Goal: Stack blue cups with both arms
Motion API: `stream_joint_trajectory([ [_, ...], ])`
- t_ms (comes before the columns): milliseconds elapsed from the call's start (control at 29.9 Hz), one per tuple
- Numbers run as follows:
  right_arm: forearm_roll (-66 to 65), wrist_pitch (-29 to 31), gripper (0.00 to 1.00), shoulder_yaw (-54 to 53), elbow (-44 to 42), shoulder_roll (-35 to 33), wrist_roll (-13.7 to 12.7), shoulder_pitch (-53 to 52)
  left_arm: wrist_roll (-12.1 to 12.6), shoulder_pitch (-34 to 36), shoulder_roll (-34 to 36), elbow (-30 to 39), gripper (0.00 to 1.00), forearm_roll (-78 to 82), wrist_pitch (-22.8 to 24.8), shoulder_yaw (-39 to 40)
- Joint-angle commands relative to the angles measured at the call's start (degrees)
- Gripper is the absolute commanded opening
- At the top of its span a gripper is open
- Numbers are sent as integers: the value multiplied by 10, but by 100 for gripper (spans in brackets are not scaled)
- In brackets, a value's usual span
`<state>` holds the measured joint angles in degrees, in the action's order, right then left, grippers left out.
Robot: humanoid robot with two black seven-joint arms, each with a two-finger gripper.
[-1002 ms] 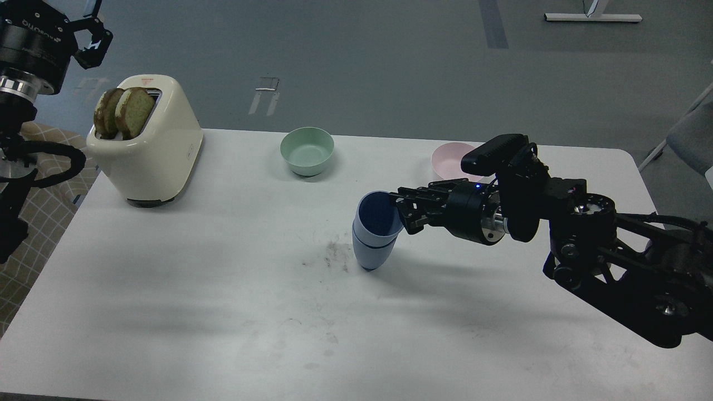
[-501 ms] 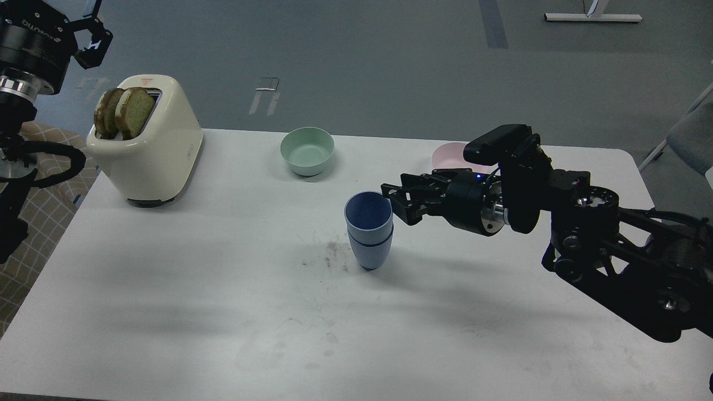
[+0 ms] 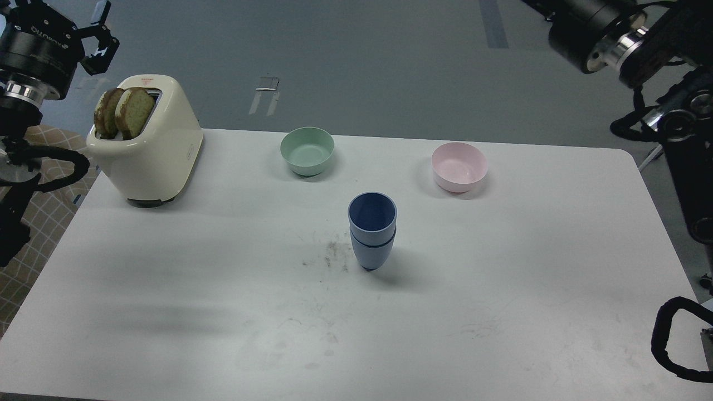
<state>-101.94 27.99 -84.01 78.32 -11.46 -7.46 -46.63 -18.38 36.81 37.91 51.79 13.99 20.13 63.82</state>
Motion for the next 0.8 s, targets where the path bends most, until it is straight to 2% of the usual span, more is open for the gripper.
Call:
stream_joint_trajectory([
  [0, 80, 0, 100, -45, -55, -1, 2, -2, 1, 1, -1, 0, 98, 1, -2, 0],
  [134, 242, 0, 100, -57, -133, -24, 2, -2, 0, 5, 3, -1, 98, 0, 4, 1],
  [267, 354, -35, 100, -81, -179, -50, 2, 2, 0, 6, 2, -1, 98, 0, 18, 1],
  [401, 508, -70, 100, -106, -264, -51, 2, 6, 0, 6, 3, -1, 98, -1, 20, 5],
  [568, 596, -73, 100, -107, -277, -50, 2, 31, 0, 5, 2, -1, 98, -1, 20, 2],
  [768, 599, -80, 100, -108, -277, -45, 3, 34, 0, 1, -1, -1, 98, -4, 18, 10],
])
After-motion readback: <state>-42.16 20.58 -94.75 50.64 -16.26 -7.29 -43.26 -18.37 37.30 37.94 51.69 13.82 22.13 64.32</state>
